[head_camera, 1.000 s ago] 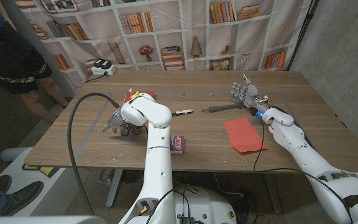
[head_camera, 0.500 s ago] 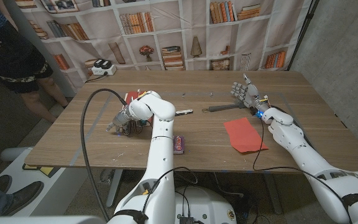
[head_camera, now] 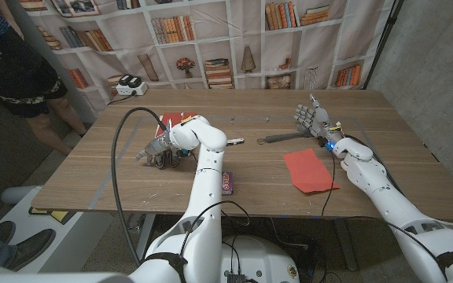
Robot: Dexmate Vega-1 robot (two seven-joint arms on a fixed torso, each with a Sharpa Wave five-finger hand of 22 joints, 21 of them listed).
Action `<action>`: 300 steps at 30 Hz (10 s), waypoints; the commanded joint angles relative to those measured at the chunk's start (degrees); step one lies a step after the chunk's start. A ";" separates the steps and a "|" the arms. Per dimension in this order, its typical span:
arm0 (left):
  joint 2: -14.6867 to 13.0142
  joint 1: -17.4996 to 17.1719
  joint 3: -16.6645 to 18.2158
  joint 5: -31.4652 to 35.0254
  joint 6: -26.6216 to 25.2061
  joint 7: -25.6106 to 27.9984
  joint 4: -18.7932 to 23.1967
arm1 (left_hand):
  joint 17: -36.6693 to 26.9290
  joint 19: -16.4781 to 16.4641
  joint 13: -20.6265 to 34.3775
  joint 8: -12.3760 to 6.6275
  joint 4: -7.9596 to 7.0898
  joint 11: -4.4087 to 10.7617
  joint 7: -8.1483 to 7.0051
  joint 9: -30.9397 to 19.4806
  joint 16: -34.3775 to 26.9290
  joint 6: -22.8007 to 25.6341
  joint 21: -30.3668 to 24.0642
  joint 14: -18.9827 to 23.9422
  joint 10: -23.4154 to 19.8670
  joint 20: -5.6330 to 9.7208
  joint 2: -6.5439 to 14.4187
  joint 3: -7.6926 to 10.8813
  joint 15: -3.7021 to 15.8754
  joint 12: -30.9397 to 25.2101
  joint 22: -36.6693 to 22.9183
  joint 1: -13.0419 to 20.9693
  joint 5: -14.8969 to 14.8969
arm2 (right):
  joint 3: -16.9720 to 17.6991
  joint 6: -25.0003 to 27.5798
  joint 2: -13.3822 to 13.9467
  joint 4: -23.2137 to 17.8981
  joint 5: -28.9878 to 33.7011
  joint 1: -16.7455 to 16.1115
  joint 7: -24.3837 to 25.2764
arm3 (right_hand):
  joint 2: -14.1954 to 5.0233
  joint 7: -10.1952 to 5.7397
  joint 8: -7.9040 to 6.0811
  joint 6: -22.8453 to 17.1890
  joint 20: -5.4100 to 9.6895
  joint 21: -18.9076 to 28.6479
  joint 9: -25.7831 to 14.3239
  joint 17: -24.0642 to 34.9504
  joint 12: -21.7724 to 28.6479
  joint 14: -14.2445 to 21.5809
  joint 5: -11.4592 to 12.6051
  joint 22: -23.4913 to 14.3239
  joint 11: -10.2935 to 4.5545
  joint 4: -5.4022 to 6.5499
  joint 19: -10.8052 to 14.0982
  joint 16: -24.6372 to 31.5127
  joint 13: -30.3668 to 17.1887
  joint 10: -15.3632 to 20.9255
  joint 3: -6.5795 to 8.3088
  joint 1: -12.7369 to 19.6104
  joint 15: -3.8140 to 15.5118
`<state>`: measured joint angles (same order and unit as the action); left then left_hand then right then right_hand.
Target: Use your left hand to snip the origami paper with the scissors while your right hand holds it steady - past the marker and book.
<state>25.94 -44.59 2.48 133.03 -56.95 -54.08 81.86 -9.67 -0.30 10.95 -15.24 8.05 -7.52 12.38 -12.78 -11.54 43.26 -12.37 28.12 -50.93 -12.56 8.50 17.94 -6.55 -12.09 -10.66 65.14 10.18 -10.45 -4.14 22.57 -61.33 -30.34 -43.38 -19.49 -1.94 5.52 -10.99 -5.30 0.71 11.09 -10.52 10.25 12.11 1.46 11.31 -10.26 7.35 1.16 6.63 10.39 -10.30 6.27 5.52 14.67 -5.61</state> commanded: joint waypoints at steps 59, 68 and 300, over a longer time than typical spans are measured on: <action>-13.62 -19.54 -18.30 -34.83 11.52 43.49 35.11 | -0.03 -10.42 9.60 -5.98 -0.97 10.90 -4.44 -7.79 1.21 13.16 0.60 15.62 -14.21 11.45 -1.58 8.19 8.97 -5.08 0.55 6.35 -0.28 | -0.03 -2.53 1.44 -10.97 -1.05 -5.99 4.25 | -0.53 -0.39 -0.15 0.03 -0.72 0.25 -0.26 0.22 -0.10 -0.25 -0.16 -0.30 0.37 -0.66 -0.66 0.19 -0.30 -0.02 -0.16 -0.29 -0.89; -18.43 -17.79 -19.39 -44.28 12.45 47.79 35.68 | -0.09 -10.19 10.36 -6.15 -1.28 10.79 -5.02 -8.25 0.96 13.28 0.77 15.68 -14.68 11.86 -1.31 8.32 9.50 -5.46 0.56 5.99 -0.20 | 0.41 -2.68 2.38 -13.38 -1.06 -7.28 5.18 | -0.56 -0.39 -0.16 0.02 -0.65 0.26 -0.26 0.21 -0.06 -0.25 -0.15 -0.30 0.39 -0.72 -0.67 0.20 -0.30 0.08 -0.16 -0.26 -0.81; -30.09 33.23 -26.46 -132.03 34.19 -15.31 -27.74 | -5.42 -14.98 32.54 -15.59 -6.32 12.11 -7.36 -27.32 -1.64 6.05 0.70 24.64 -11.85 8.14 0.30 16.80 13.31 -18.39 0.63 -3.81 -0.16 | -9.17 37.37 20.20 -64.44 89.40 -61.42 69.90 | 3.68 -17.64 -3.43 -23.67 2.32 2.32 -0.66 0.00 4.42 23.53 2.99 -0.40 -19.17 -10.74 16.42 1.07 -0.27 25.12 7.53 31.02 12.08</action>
<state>-5.06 -12.35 -24.80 0.12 -24.16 -67.44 57.34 -14.80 -14.74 43.13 -30.72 10.45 -2.43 5.22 -39.97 -13.19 49.14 -11.73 42.18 -55.86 -4.11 4.46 24.02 -6.10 -30.09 -9.89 65.32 9.71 -15.51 30.16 42.21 -128.70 56.00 -108.05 51.58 1.62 -11.87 -14.21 -28.68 2.46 13.23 -11.08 10.14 16.33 24.30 14.02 -10.55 -11.68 -9.55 22.50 11.47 -10.38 30.85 12.68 45.07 2.48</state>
